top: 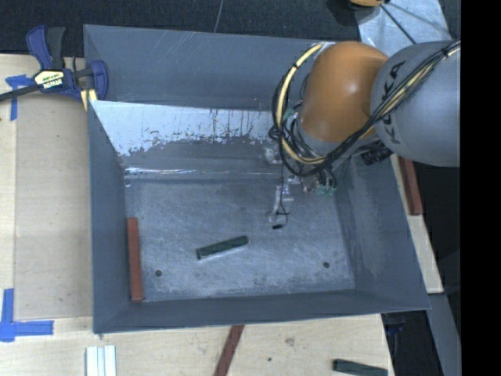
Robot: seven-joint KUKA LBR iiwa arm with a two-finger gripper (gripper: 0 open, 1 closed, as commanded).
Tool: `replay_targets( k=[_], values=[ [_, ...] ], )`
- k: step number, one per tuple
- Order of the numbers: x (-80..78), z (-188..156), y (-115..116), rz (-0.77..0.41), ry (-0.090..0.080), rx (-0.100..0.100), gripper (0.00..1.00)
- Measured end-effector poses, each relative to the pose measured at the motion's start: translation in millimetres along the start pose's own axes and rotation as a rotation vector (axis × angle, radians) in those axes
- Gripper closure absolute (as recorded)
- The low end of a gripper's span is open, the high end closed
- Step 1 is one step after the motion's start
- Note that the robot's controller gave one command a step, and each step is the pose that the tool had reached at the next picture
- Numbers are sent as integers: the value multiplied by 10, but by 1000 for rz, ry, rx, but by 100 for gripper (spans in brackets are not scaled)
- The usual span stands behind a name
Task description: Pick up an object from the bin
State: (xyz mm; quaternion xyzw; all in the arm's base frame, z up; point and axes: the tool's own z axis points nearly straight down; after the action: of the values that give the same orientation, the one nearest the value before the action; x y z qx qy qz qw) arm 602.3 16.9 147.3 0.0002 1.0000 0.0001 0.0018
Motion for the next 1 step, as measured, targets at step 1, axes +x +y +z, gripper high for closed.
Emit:
replay_targets(
  k=[1],
  values=[
    [0, 0, 0, 0, 0, 0, 0]
  ],
)
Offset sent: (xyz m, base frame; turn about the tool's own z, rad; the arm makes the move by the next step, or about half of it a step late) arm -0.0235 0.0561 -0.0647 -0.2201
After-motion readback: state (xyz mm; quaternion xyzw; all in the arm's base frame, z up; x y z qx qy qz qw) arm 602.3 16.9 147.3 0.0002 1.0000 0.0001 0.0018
